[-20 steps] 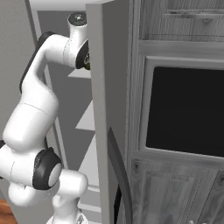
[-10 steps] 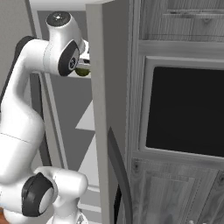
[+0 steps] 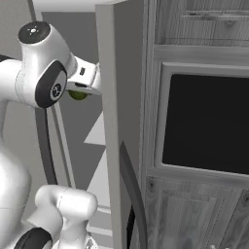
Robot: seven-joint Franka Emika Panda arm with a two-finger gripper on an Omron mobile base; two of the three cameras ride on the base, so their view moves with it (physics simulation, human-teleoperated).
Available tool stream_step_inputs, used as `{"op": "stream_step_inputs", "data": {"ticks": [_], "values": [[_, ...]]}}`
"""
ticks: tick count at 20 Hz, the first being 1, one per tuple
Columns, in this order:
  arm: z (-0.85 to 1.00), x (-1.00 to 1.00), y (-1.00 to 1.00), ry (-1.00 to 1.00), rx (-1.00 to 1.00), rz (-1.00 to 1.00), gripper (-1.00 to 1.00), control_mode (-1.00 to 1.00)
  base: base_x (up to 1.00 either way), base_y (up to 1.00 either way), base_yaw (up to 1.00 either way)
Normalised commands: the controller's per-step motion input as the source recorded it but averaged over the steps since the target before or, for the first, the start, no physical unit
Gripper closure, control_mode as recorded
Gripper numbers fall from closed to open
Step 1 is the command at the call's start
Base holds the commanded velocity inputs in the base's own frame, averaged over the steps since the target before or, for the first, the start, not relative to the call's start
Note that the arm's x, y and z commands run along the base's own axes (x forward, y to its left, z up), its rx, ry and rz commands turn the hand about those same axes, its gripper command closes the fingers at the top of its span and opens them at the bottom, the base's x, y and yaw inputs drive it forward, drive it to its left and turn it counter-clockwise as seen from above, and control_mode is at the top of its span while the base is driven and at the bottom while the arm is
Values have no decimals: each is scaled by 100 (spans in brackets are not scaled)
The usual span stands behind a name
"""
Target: Take the peach, lime, and potato from the freezer and place them in the bowl on the counter.
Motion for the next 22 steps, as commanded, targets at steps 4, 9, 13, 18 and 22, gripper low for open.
{"op": "stream_step_inputs", "data": {"ticks": [4, 9, 13, 18, 22], "values": [[13, -67, 25, 4, 0, 0, 100, -100, 0, 0, 0], [4, -61, 25, 8, 0, 0, 100, -100, 0, 0, 0], [0, -61, 23, 7, 0, 0, 100, -100, 0, 0, 0], [0, -46, 3, 4, 0, 4, 100, -100, 0, 0, 0], [-14, -34, 1, 2, 0, 3, 100, -100, 0, 0, 0]]}}
